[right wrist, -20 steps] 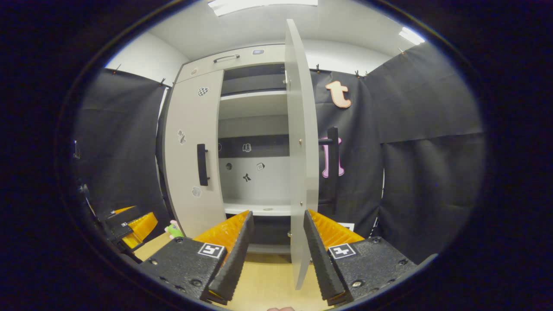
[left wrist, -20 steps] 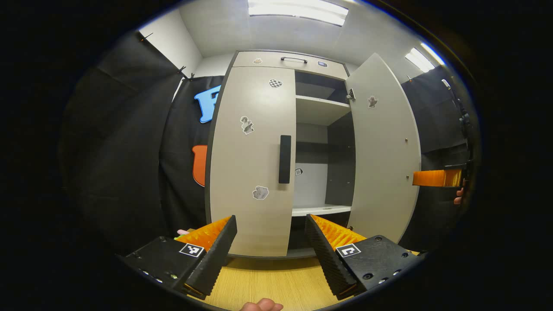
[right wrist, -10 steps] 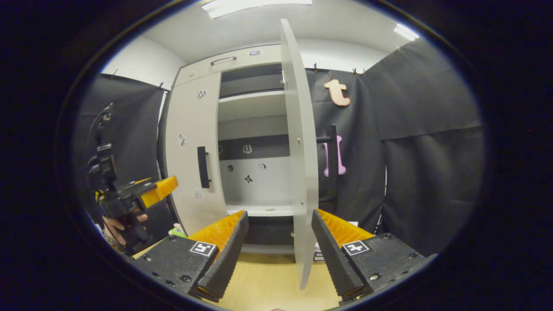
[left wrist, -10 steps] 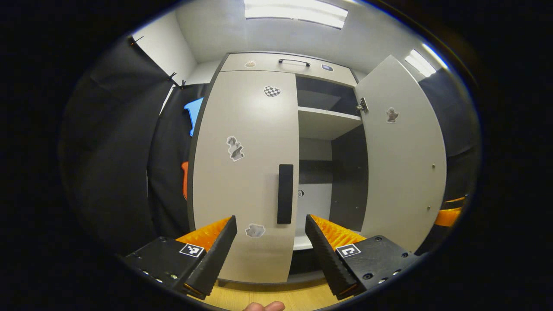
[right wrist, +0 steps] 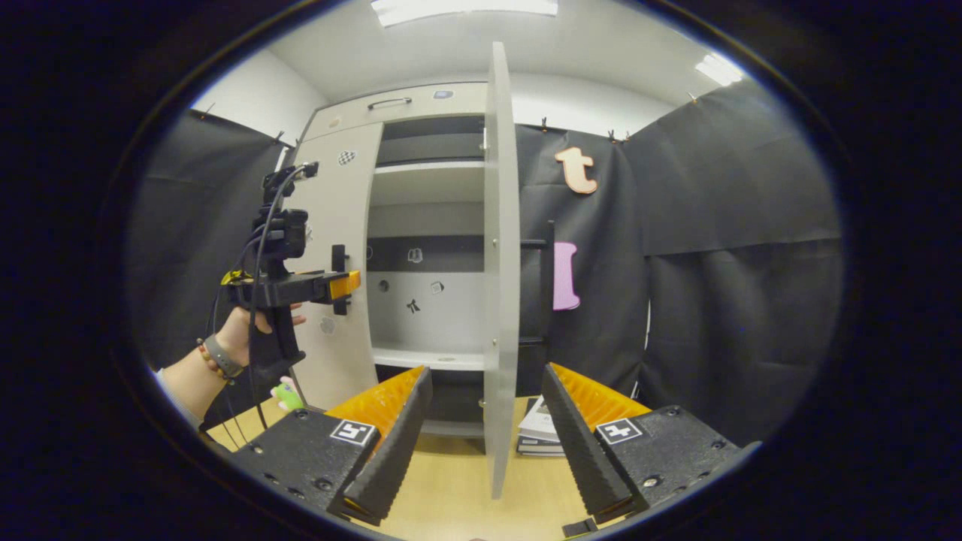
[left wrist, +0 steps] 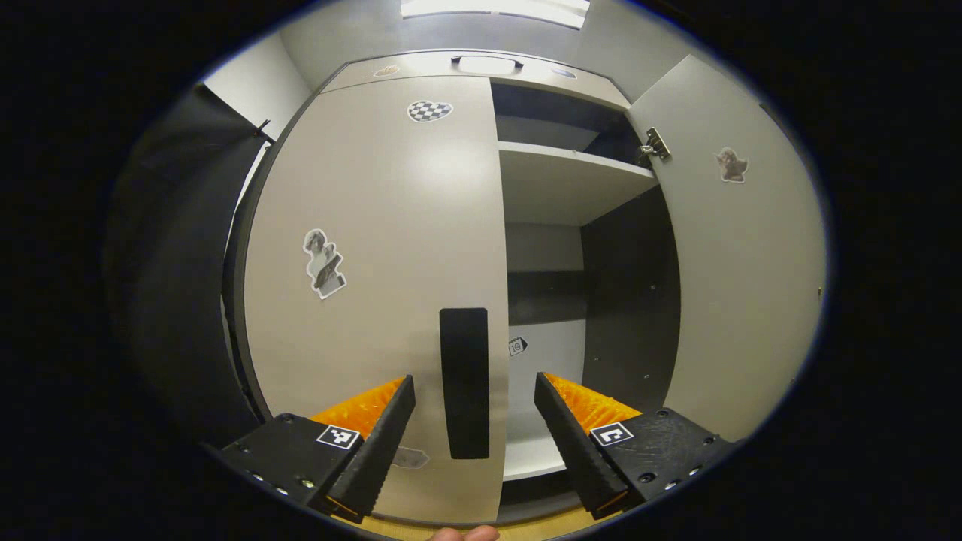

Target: Open the right door of the double-door shoe cabinet with the right hand, and open the left door with the left hand.

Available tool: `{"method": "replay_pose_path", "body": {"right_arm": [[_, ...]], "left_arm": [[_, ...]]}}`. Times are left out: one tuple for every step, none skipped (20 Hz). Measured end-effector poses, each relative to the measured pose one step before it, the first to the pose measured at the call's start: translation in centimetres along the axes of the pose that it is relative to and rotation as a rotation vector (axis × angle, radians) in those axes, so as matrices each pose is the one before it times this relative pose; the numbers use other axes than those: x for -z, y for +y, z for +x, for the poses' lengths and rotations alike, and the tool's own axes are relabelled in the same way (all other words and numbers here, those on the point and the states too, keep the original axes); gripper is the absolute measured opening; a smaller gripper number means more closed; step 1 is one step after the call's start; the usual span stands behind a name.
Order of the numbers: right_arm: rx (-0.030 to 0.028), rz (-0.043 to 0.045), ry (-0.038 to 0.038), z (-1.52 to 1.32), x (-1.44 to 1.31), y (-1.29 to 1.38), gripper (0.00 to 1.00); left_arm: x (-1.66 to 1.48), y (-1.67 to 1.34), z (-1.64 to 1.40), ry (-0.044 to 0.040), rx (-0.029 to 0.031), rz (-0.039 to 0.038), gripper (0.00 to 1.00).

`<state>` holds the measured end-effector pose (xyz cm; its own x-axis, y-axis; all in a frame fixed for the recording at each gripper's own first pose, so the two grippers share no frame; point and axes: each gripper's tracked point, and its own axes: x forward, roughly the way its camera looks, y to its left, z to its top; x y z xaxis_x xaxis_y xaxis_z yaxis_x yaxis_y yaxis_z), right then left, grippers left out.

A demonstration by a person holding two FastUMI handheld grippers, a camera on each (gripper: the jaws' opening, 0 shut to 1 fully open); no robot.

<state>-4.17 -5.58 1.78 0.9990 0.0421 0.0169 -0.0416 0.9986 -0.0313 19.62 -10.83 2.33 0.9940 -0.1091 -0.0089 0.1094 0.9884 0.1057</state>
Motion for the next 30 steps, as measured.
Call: {"method": "replay_pose_path", "body": {"right_arm": [[0.00846,0.0087,0.00279,-0.11,0.134,-0.426,0.92],[0.00928,0.00797,0.00419,0.011,0.239,-0.5,0.92],[0.00973,0.00681,0.00376,0.048,0.116,-0.468,0.92],[0.00905,0.00671,0.0015,0.199,0.043,-0.521,0.88],[0.00571,0.00585,-0.00102,0.166,-0.028,-0.351,0.92],[0.00491,0.00563,-0.00011,0.115,0.11,-0.258,0.92],[0.00249,0.00526,-0.00085,0.084,0.066,-0.251,0.88],[0.0015,0.00644,0.00107,0.084,0.097,-0.245,0.88],[-0.00028,0.00908,0.00023,0.145,0.047,-0.124,0.92],[-0.00445,0.00861,0.00412,0.175,0.252,-0.012,0.88],[-0.00576,0.00469,0.00694,0.105,0.236,0.139,0.92],[-0.00181,0.00157,0.00593,0.255,0.294,-0.011,0.92],[-0.00001,-0.00195,0.00572,0.191,0.229,-0.019,0.92],[-0.00179,-0.00332,0.00481,0.096,0.229,0.006,0.88],[-0.00191,-0.00274,0.00116,0.108,0.126,0.043,0.88],[0.00049,-0.00023,-0.00077,0.064,0.12,-0.035,0.92],[-0.00336,0.00151,-0.00005,0.044,0.082,0.04,0.92],[-0.00368,0.00277,-0.00024,0.084,0.125,0.068,0.92],[-0.00285,0.00294,0.00039,-0.011,0.074,-0.006,0.92],[-0.00159,0.0035,0.00245,0.092,0.274,-0.106,0.92],[0.00061,0.00507,0.00406,0.021,0.217,-0.126,0.88],[-0.00053,0.00607,0.00328,0.037,0.126,-0.107,0.88],[-0.00073,0.00538,0.00429,0.003,0.108,-0.038,0.92],[-0.00036,0.00453,0.00361,0.027,0.151,-0.088,0.92],[0.00101,0.0045,0.00348,-0.059,0.12,-0.117,0.92],[-0.00006,0.00422,0.00199,-0.019,0.129,-0.091,0.92],[0.00045,0.00319,0.00369,-0.01,0.103,-0.06,0.88],[-0.00008,0.00198,0.00241,0.153,0.149,-0.023,0.88],[0.0027,0.00147,0.00329,0.0,0.084,-0.088,0.88],[0.00291,0.00102,0.00491,-0.033,0.283,-0.108,0.88]], "left_arm": [[0.115,0.107,0.33,0.00503,-0.00577,-0.00705,0.96],[0.115,0.163,0.269,0.0061,-0.00334,-0.00534,0.96],[0.018,0.194,0.348,0.00484,-0.00469,-0.00105,0.96],[-0.147,0.199,0.317,0.00052,-0.00645,0.00279,0.96],[-0.193,0.096,0.251,-0.00001,-0.00377,0.00536,0.96],[-0.057,0.087,0.32,0.00218,-0.00113,0.00535,0.96],[0.18,0.133,0.204,0.01122,-0.00533,0.00802,0.96],[-0.168,-0.029,-0.062,-0.0053,-0.00858,0.00276,0.96],[-0.025,-0.017,0.182,-0.00158,-0.00846,0.00065,0.95],[0.111,-0.014,-0.02,0.00151,-0.00614,0.00231,0.95],[-0.021,-0.01,-0.011,-0.00067,-0.00332,0.00261,0.95],[0.062,0.014,0.092,0.00248,-0.00095,0.00178,0.95],[0.041,0.148,0.004,0.00117,-0.00271,0.00192,0.95],[-0.072,0.128,-0.067,0.00045,-0.00097,0.00146,0.95],[0.189,0.076,0.03,0.00446,0.00393,-0.01023,0.91],[0.361,-0.023,-0.138,0.01135,0.00568,-0.01371,0.7],[0.112,-0.228,-0.001,0.01238,0.01801,-0.01476,0.61],[0.14,-0.509,-0.045,0.00073,0.02193,-0.01207,0.61],[0.191,-0.634,0.083,0.00609,0.02689,-0.01171,0.5],[0.021,-0.015,0.058,0.00303,0.00382,0.00038,0.5],[-0.05,0.215,-0.12,0.00262,-0.00384,0.00701,0.29],[0.132,0.065,0.122,-0.0021,-0.00409,-0.00997,0.29],[-0.002,-0.176,0.149,-0.00405,0.00913,-0.02062,0.2],[-0.075,-0.039,-0.235,-0.00208,0.00234,-0.01511,0.15],[0.104,-0.009,-0.125,0.00615,0.00915,0.00382,0.1],[0.01,-0.015,-0.161,0.00601,0.01394,-0.00127,0.1],[-0.042,0.011,-0.285,0.00496,0.01782,-0.00837,0.1],[-0.062,-0.133,-0.33,0.00329,0.01367,-0.00341,0.1],[-0.017,-0.021,-0.564,-0.00115,-0.00001,0.00225,0.1],[-0.215,0.018,-0.583,-0.01102,-0.01282,0.01673,0.1]]}}
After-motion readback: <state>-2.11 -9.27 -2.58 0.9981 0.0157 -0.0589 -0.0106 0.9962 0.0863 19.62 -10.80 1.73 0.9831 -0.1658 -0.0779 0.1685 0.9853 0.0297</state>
